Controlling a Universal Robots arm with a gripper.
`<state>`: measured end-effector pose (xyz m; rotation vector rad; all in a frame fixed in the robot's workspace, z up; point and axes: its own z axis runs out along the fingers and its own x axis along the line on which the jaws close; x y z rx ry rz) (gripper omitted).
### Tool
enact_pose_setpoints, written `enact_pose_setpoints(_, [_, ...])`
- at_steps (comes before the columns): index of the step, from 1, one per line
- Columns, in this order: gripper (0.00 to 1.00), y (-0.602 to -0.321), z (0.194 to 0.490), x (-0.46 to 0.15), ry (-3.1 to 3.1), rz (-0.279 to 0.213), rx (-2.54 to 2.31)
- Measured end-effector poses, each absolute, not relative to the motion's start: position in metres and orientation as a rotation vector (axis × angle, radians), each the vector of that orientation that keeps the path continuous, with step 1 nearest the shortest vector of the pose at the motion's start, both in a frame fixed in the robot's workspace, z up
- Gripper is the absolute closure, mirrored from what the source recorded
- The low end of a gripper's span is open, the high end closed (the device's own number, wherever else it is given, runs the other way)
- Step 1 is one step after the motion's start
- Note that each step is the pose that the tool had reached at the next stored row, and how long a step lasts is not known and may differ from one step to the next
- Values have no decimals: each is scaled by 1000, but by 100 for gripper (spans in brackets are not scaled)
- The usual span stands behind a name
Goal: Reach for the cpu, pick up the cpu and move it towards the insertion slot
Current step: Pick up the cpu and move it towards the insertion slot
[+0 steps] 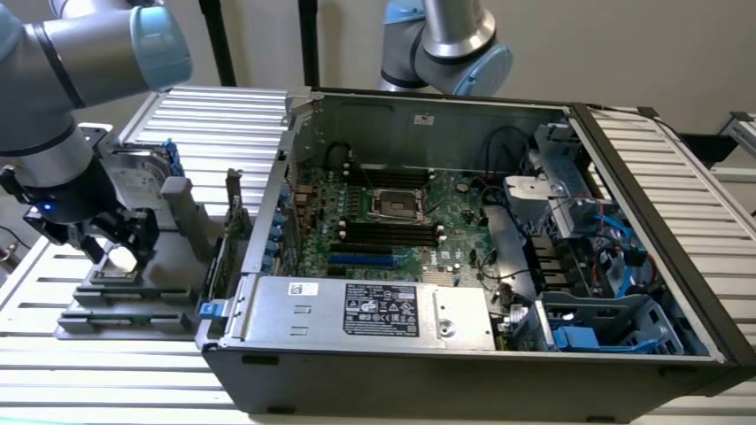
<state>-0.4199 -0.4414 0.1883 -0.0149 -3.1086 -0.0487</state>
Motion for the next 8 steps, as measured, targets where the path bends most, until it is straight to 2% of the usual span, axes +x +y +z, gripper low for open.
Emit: enact_pose_setpoints(8, [33,-441,187,-419,-3108,-42,-15])
